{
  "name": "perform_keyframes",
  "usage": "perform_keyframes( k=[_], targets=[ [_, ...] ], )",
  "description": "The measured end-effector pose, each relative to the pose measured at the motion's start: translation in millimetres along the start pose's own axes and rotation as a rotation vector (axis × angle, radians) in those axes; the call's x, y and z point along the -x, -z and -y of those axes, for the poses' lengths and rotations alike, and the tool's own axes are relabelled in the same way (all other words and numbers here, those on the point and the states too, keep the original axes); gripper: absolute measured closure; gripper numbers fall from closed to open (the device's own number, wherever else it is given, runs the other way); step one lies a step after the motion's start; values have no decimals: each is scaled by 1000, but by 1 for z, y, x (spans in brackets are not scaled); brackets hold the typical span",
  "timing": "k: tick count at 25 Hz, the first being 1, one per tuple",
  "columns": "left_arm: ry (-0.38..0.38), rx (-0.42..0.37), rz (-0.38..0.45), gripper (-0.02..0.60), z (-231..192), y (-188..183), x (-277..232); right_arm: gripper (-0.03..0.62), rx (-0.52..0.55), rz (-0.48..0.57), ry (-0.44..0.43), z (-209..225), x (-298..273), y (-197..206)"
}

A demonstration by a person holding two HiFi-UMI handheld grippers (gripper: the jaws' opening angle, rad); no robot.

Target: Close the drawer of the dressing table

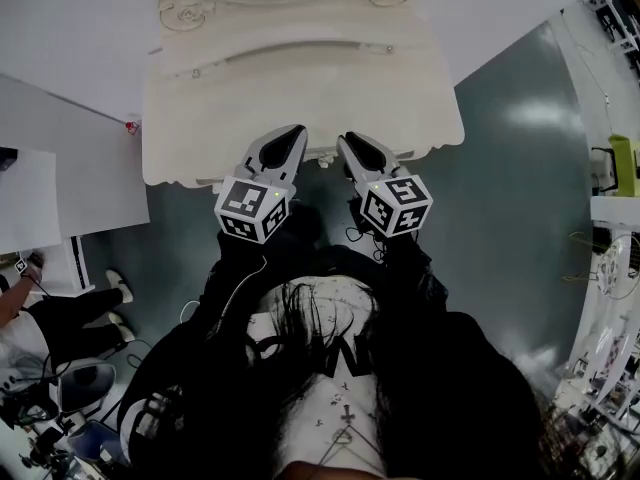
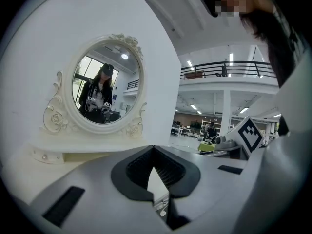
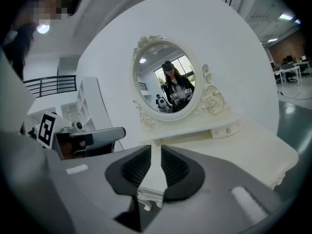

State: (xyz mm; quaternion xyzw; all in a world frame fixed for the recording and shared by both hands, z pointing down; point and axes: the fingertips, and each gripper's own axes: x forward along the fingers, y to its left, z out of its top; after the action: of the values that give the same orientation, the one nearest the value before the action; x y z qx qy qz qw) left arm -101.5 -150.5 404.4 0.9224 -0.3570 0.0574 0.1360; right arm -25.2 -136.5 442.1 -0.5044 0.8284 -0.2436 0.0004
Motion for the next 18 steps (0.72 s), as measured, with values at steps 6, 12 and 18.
perform_keyframes(
  k=[6, 12, 18],
  targets=[
    [-7, 2, -12, 581, 53, 21, -5, 522, 6, -15, -31, 14, 48, 17],
    [-7, -18, -21, 581, 100, 37, -3, 522, 8, -21, -40, 27, 89, 30],
    [-37, -46, -19, 581, 130, 45, 15, 522, 17, -23, -80, 19, 116, 40]
  ],
)
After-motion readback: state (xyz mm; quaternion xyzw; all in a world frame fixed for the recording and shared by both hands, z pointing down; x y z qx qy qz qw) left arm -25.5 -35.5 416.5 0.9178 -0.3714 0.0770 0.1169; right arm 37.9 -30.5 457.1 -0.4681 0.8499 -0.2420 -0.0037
